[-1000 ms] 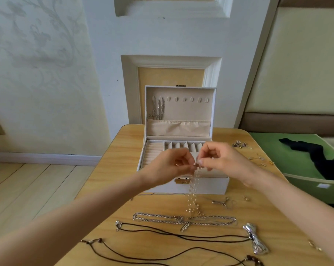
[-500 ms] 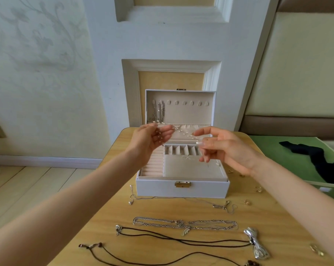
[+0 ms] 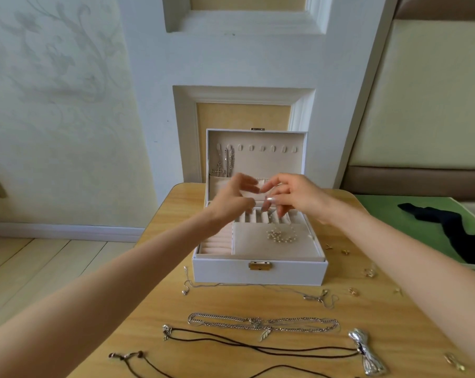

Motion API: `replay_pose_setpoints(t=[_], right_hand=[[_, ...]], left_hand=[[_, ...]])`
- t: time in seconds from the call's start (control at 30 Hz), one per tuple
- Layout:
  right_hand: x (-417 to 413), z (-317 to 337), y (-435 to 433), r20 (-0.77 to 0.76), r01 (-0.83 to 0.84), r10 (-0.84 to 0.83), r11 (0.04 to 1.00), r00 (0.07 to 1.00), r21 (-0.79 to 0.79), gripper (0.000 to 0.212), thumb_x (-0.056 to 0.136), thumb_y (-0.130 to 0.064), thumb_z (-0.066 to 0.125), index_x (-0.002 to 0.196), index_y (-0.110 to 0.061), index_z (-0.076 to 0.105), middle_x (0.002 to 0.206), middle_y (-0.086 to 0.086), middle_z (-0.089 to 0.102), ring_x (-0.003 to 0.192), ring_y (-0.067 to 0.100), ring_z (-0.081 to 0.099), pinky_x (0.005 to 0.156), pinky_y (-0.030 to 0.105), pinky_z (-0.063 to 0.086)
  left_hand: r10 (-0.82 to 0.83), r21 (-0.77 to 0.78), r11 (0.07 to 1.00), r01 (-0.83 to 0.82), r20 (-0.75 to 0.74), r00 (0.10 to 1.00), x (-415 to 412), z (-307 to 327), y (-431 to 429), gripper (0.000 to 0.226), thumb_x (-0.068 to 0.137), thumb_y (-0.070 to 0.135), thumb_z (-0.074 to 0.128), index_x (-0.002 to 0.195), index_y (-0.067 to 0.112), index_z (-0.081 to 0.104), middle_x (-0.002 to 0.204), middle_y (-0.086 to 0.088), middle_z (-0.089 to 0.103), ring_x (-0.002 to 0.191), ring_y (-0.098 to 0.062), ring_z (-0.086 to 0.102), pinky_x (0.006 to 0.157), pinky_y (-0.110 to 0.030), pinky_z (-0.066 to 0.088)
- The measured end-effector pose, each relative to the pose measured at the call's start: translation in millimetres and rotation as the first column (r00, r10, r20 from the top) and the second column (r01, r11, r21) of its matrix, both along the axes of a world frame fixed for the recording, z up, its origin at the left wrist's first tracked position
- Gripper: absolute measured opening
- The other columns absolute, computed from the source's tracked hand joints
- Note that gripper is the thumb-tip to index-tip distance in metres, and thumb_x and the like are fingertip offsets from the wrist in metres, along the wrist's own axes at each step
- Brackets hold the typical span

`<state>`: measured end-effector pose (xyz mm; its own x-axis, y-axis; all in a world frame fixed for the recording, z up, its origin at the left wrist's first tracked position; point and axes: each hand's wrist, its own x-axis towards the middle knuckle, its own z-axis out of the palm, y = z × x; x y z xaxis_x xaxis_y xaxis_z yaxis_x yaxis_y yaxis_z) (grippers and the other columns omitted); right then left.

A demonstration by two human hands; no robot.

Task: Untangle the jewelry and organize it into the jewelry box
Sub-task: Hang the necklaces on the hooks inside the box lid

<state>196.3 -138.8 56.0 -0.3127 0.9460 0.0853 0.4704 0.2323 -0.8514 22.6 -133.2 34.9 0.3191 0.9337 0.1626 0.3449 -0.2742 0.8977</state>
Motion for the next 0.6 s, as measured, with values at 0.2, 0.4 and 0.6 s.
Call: replay_pose_setpoints(t=[0.2,0.4,0.6], right_hand=[[-18.8,7.2,32.8,0.182,0.029,-0.045,0.996,0.982,0.090,0.017,0.084,0.004,0.062,0.095,-0.009,0.062,0.069,0.006,0.064,0.047,0.008,0.059,0.049,0.020,0.050],[-25.3,16.7,73.6,0.116,0.194,-0.212,0.970,0.970,0.146,0.011,0.082,-0.006,0.070,0.092,-0.003,0.070,0.067,0.004,0.063,0.051,0.008,0.053,0.047,0.014,0.046],[-50.8,13.0,116.4,-0.055,0.454,-0.456,0.852,0.888,0.259,0.014,0.079,-0.022,0.074,0.073,-0.012,0.066,0.067,0.001,0.063,0.053,0.008,0.055,0.056,0.020,0.045]], left_hand=[[-0.111,-0.173,0.979,0.110,0.002,0.994,3.9,5.6,24.5,0.010,0.089,0.000,0.058,0.094,0.007,0.054,0.081,-0.008,0.064,0.064,-0.010,0.063,0.066,-0.021,0.056],[0.165,-0.024,0.986,-0.164,0.061,0.984,-10.3,16.2,70.2,0.008,0.087,0.008,0.064,0.089,0.000,0.062,0.071,-0.009,0.065,0.046,-0.001,0.060,0.052,-0.015,0.053],[0.494,0.167,0.845,-0.508,0.120,0.861,-2.5,27.3,105.0,0.011,0.087,0.013,0.065,0.080,0.010,0.058,0.062,-0.002,0.064,0.046,-0.002,0.058,0.045,-0.015,0.047]])
